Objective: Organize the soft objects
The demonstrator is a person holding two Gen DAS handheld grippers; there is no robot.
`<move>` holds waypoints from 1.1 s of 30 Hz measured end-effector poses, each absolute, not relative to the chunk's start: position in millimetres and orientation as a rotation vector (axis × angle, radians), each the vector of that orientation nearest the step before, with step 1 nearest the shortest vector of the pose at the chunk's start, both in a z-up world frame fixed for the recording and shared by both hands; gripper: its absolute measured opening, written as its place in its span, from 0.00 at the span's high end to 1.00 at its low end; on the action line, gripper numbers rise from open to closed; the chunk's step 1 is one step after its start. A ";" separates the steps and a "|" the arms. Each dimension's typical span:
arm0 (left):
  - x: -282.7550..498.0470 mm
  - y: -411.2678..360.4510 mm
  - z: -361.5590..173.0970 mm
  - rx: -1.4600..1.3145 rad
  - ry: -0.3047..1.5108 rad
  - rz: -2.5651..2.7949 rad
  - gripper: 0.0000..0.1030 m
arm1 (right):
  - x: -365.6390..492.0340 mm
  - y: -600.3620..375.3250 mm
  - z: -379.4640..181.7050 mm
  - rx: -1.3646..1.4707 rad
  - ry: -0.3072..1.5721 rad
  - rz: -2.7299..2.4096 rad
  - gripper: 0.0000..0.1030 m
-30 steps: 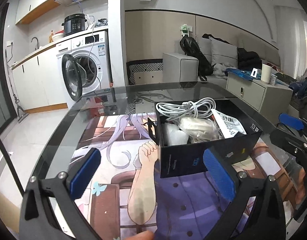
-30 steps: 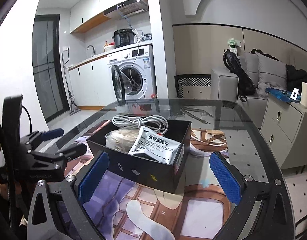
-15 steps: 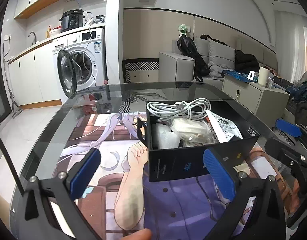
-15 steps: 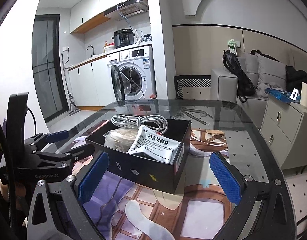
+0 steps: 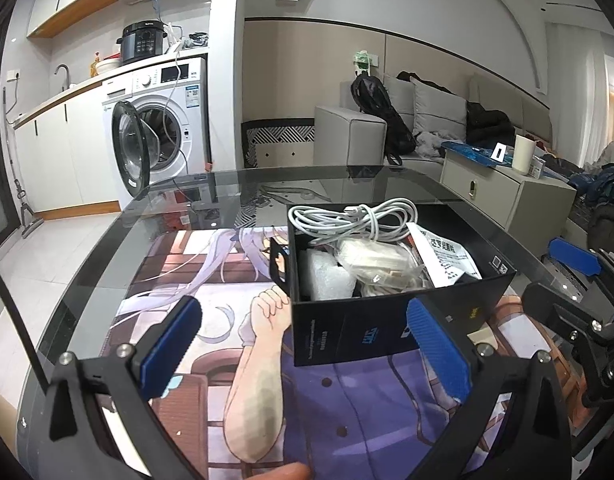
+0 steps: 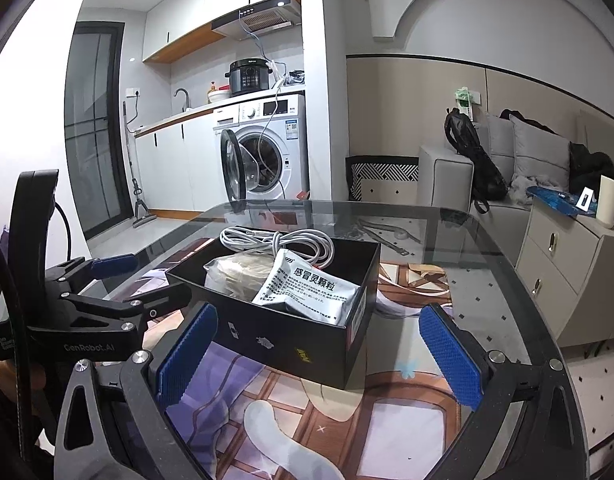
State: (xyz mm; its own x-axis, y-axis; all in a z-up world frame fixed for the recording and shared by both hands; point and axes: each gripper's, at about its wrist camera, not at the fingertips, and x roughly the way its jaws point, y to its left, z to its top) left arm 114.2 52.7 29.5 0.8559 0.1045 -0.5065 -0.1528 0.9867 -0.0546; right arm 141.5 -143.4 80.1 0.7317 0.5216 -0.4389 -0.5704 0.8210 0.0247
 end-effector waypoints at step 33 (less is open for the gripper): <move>108.3 58.8 32.7 -0.121 0.507 0.143 0.00 | 142.9 -145.8 81.1 -0.108 0.452 0.599 0.00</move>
